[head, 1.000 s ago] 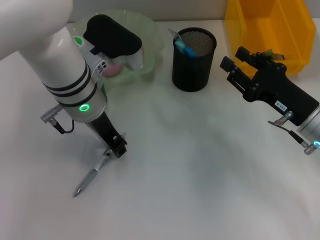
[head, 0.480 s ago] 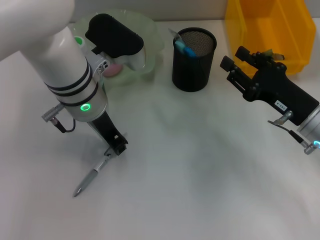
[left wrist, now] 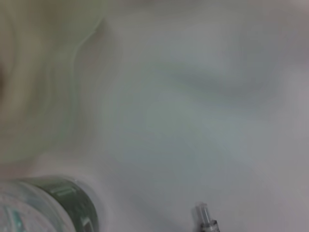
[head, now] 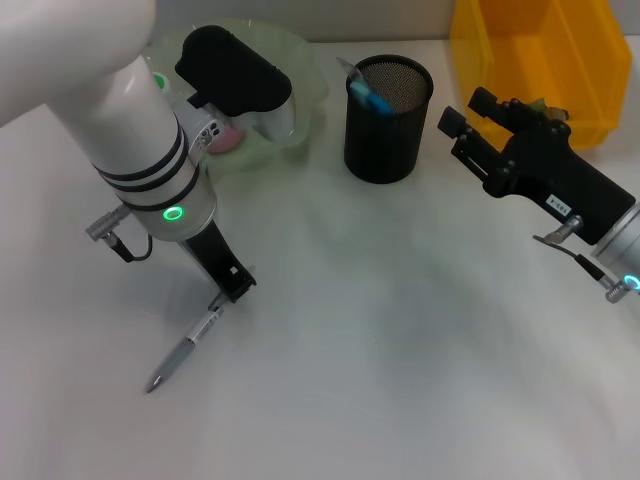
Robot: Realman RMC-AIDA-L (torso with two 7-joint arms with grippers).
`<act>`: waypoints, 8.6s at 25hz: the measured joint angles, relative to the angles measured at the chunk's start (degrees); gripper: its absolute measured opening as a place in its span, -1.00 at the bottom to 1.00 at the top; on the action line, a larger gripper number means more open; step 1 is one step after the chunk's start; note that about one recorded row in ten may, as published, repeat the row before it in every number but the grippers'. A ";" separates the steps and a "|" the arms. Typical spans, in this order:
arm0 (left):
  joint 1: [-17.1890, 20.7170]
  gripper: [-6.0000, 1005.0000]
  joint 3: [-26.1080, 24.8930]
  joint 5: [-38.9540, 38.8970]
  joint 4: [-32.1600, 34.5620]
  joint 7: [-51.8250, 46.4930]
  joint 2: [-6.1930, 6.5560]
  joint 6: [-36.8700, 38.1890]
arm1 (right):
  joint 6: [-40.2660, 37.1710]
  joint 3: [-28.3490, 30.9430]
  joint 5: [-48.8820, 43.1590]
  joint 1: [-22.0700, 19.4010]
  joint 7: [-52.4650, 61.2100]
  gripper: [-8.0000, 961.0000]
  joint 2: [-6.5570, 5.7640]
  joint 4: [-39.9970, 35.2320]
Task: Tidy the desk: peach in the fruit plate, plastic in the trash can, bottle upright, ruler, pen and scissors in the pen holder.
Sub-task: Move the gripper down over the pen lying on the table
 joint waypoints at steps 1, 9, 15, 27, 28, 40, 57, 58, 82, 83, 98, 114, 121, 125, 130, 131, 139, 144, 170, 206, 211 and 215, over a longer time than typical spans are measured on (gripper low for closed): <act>-0.03 -0.72 0.06 0.09 0.06 0.00 0.00 -0.04 | 0.00 0.00 0.00 0.00 0.00 0.01 0.00 0.00; -0.96 -0.65 -0.76 1.54 1.44 -0.07 0.00 2.36 | 0.46 0.00 0.17 0.08 0.00 0.01 0.00 -0.21; -1.76 -0.44 -0.34 2.09 0.89 -0.03 0.00 2.77 | 0.63 0.07 0.95 0.63 0.00 0.01 0.00 0.09; -3.95 -0.13 -0.03 1.90 -4.07 -0.32 0.00 2.06 | 1.30 0.09 1.31 0.83 0.00 0.01 0.00 0.19; -4.06 -0.13 0.04 1.83 -4.23 -0.31 0.00 1.95 | 1.40 0.08 1.32 0.84 0.00 0.01 0.00 0.20; -4.38 -0.07 0.54 1.59 -3.86 -0.39 0.00 1.98 | 1.87 0.09 1.32 0.93 0.00 0.01 0.00 -0.08; -4.74 0.02 0.84 1.66 -3.12 -0.51 0.00 2.77 | 1.99 0.09 1.32 1.34 0.00 0.01 0.00 0.19; -4.80 0.02 0.98 1.63 -3.23 -0.55 0.00 2.78 | 1.99 0.08 1.32 1.38 0.00 0.02 0.00 0.19; -5.20 0.02 1.22 1.07 -4.17 -3.78 0.00 3.65 | 2.06 -0.01 1.31 1.28 0.00 0.01 0.00 0.18; -5.20 0.02 1.22 1.07 -4.17 -3.78 0.00 3.65 | 2.06 -0.01 1.31 1.28 0.00 0.01 0.00 0.18; -5.39 -0.01 1.39 0.76 -5.57 -3.66 0.00 3.20 | 2.06 -0.01 1.31 1.37 0.00 0.02 0.09 0.19; -5.23 -0.04 1.38 0.18 -6.15 -3.13 0.00 2.80 | 2.05 -0.01 1.31 1.37 0.01 0.02 0.09 0.18; -5.23 -0.06 1.79 0.19 -6.16 -3.04 0.00 2.52 | 2.05 0.00 1.31 1.37 0.00 0.01 0.09 0.19; -5.22 -0.07 1.92 0.03 -6.16 -3.01 0.00 2.19 | 2.05 0.00 1.31 1.37 0.00 0.01 0.09 0.19; -5.26 -0.16 2.00 0.01 -6.15 -2.94 0.00 2.11 | 2.05 0.00 1.31 1.37 0.01 0.02 0.09 0.19; -5.26 -0.20 2.00 0.01 -6.15 -2.92 0.00 2.11 | 2.05 0.00 1.31 1.37 0.01 0.02 0.09 0.19; -5.31 -0.28 2.00 0.01 -6.30 -2.81 0.00 1.94 | 2.07 0.00 1.31 1.41 0.00 0.02 0.09 0.19; -5.39 -0.28 2.05 0.01 -6.60 -2.52 0.00 1.90 | 2.11 0.00 1.31 1.46 0.00 0.02 0.09 0.19; -5.66 -0.58 2.97 0.10 -6.06 -1.41 0.00 1.03 | 2.94 0.03 1.31 2.16 0.00 0.01 0.09 0.15; -6.29 -0.16 4.54 0.80 -6.68 -1.36 0.00 0.04 | 3.02 0.08 1.49 2.31 0.01 0.01 0.09 0.06; -6.32 -0.16 5.09 0.81 -6.68 -1.36 0.00 -0.42 | 3.02 0.08 1.49 2.35 0.01 0.01 0.09 0.10; -6.32 -0.16 5.17 0.81 -6.68 -1.37 0.00 -0.55 | 3.23 0.08 1.49 2.34 0.00 0.01 0.08 0.16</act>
